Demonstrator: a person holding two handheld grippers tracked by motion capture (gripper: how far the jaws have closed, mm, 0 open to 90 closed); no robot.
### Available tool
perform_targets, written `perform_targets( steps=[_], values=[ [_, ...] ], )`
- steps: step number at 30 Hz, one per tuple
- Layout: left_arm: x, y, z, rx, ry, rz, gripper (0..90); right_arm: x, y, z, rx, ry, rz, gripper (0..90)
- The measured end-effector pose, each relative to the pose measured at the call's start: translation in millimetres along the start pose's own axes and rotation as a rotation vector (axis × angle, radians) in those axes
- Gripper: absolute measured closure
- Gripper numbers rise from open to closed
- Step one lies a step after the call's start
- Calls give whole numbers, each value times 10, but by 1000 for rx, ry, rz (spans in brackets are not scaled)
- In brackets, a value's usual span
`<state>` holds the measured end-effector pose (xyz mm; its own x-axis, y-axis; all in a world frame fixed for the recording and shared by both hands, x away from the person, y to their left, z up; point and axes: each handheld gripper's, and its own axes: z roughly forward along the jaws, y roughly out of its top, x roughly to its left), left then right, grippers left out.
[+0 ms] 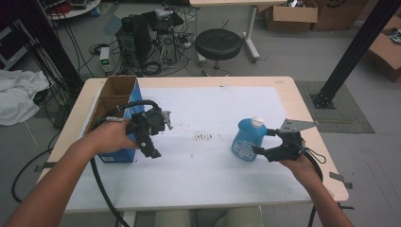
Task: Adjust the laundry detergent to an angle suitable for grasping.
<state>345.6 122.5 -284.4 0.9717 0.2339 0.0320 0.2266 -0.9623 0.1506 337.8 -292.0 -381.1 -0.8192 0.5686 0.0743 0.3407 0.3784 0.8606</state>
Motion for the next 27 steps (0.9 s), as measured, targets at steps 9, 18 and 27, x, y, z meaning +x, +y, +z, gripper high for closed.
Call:
perform_targets(
  steps=[9, 18, 27],
  values=[
    [4, -8, 0, 0, -1, 0, 215, -3, 4, 96, -10, 2, -2, 155],
    [6, -7, 1, 0, -1, 1, 215, 16, 20, 199, -28, -1, -8, 156],
    [6, -26, -4, -6, 1, -2, 215, 7, 15, 270, -48, -1, 3, 157]
  ],
)
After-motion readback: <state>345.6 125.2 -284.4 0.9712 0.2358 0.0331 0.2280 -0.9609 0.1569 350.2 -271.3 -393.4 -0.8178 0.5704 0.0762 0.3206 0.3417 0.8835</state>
